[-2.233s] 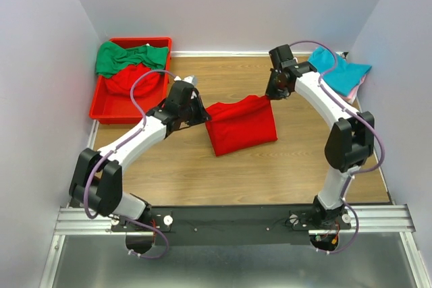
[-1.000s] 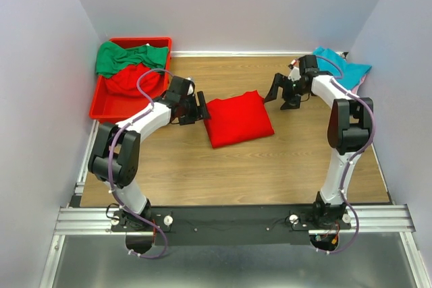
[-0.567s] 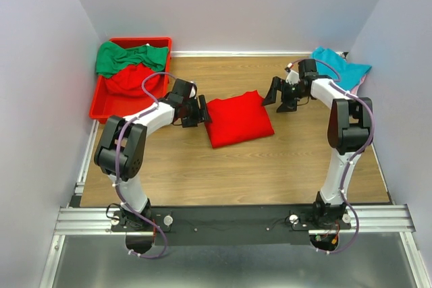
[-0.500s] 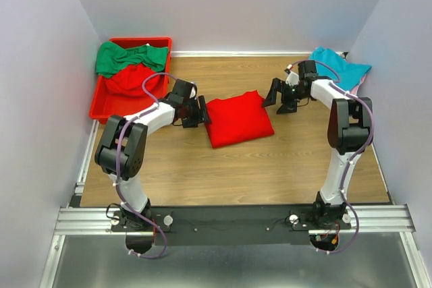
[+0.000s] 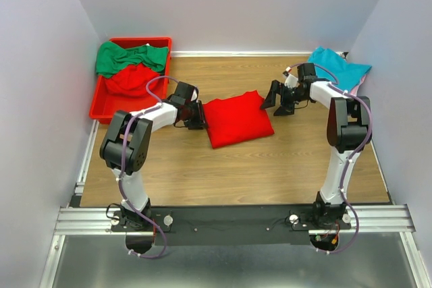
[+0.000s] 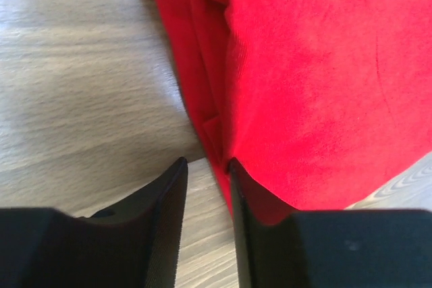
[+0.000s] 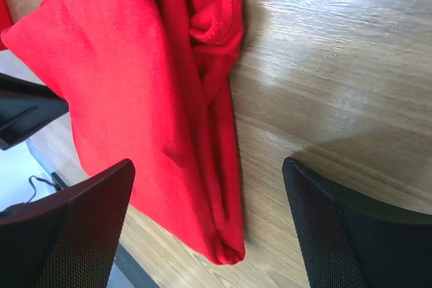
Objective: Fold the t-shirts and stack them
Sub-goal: Neatly place the folded tshirt to the corner
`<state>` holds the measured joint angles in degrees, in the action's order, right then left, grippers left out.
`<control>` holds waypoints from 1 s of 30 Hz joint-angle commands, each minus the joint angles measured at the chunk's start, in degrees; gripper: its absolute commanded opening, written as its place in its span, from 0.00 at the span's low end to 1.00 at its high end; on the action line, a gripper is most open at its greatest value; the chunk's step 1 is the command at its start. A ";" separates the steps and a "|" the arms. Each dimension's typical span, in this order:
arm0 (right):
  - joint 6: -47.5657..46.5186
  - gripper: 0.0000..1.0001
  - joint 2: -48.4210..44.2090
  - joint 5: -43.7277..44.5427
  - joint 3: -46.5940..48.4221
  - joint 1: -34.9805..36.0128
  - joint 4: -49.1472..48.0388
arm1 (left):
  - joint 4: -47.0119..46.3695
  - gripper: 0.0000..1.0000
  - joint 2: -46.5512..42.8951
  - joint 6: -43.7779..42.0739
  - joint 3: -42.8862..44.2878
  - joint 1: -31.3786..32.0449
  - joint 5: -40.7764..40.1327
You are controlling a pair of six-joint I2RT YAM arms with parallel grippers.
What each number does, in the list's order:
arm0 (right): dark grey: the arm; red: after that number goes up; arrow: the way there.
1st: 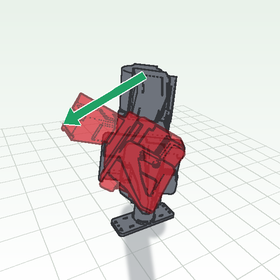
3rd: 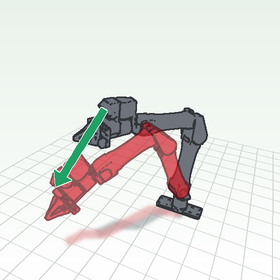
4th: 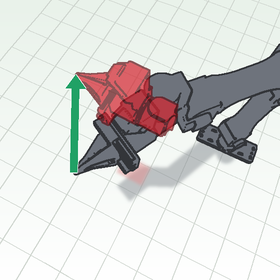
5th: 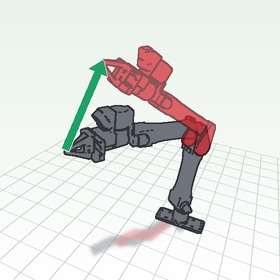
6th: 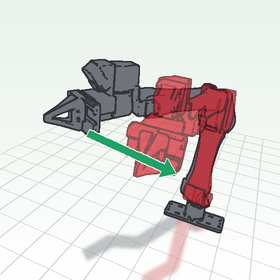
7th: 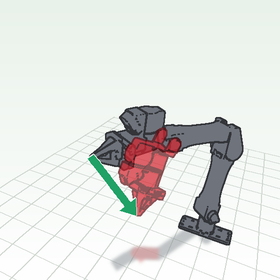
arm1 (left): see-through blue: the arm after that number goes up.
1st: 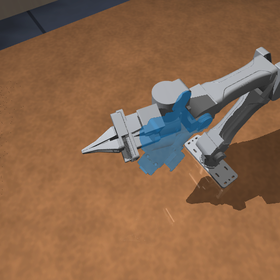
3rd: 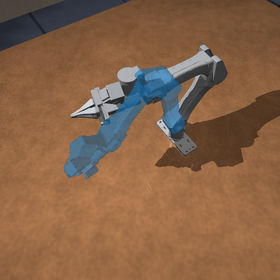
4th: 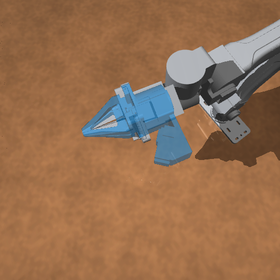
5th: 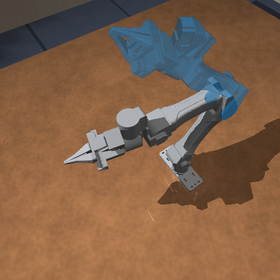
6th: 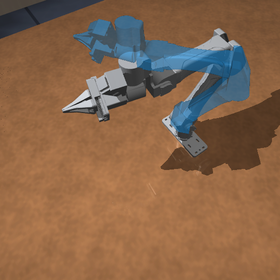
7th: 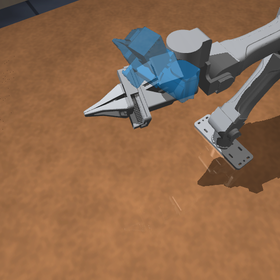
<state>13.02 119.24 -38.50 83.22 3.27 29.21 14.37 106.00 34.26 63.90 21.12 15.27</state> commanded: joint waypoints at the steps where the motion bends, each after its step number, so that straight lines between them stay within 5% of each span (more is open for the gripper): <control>1: -0.71 0.96 3.36 0.35 -1.31 0.86 -0.74 | -0.22 0.35 2.55 -1.39 0.26 0.14 1.17; 8: -1.06 0.95 5.30 2.29 -1.83 3.76 -0.82 | -1.19 0.19 4.04 -1.83 0.44 0.14 2.49; 23: -0.54 0.86 9.34 2.20 -0.43 10.35 -0.91 | -3.03 0.13 5.36 -2.00 2.02 0.23 4.68; 30: 0.52 0.61 10.14 3.70 0.89 11.85 -0.91 | -3.03 0.13 6.15 -2.44 2.99 0.76 5.39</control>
<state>14.41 124.03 -41.01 86.08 13.91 24.16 10.55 110.02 33.39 66.13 21.26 20.25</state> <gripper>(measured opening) 0.652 0.130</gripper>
